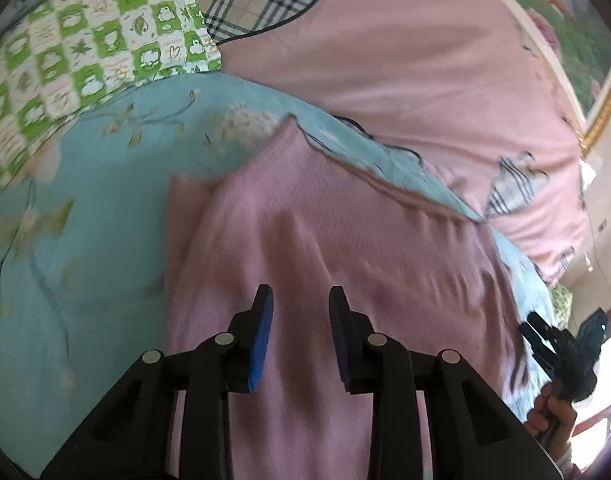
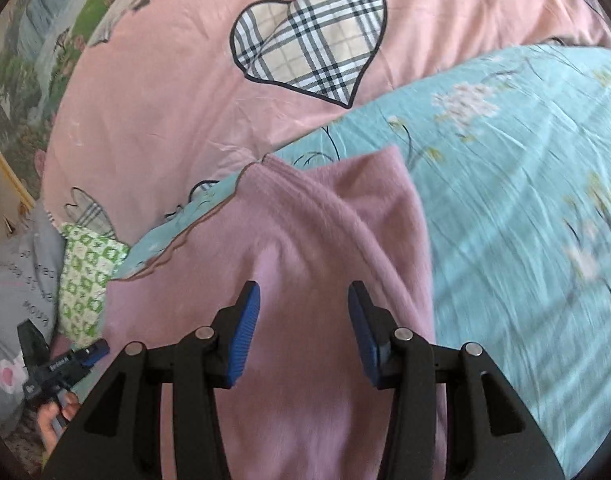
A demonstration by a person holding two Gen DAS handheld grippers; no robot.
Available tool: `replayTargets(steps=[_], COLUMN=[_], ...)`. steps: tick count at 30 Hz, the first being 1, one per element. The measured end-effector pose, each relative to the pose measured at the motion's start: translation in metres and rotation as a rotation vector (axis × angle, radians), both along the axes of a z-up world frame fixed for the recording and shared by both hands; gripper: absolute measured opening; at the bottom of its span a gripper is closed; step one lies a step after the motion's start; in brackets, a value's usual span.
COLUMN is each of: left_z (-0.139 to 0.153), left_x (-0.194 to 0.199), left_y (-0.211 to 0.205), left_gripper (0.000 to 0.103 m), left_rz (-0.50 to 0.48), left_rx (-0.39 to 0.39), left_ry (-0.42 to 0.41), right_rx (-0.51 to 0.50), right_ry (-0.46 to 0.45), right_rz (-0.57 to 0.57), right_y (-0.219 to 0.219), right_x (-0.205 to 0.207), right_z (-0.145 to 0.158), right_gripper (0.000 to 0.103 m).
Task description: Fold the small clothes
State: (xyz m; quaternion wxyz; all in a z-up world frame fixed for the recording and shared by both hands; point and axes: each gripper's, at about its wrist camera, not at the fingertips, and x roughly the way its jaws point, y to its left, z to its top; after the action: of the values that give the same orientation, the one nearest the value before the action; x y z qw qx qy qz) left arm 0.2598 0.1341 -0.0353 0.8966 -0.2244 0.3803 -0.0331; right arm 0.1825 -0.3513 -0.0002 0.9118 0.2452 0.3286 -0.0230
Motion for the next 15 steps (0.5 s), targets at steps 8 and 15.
replayTargets(steps=[8, 15], left_z=[-0.01, -0.037], left_x=[-0.088, -0.137], left_y=[-0.026, -0.032], left_gripper=[0.036, 0.041], left_rz=[-0.001, 0.074], left_rx=[-0.15, -0.265], left_ry=[0.02, 0.063], right_rx=[0.081, 0.171], right_ry=[-0.011, -0.027], right_rz=[-0.01, -0.033], right_y=[0.017, 0.033], right_x=[-0.06, -0.116], right_z=[-0.002, -0.018], right_gripper=[0.051, 0.053])
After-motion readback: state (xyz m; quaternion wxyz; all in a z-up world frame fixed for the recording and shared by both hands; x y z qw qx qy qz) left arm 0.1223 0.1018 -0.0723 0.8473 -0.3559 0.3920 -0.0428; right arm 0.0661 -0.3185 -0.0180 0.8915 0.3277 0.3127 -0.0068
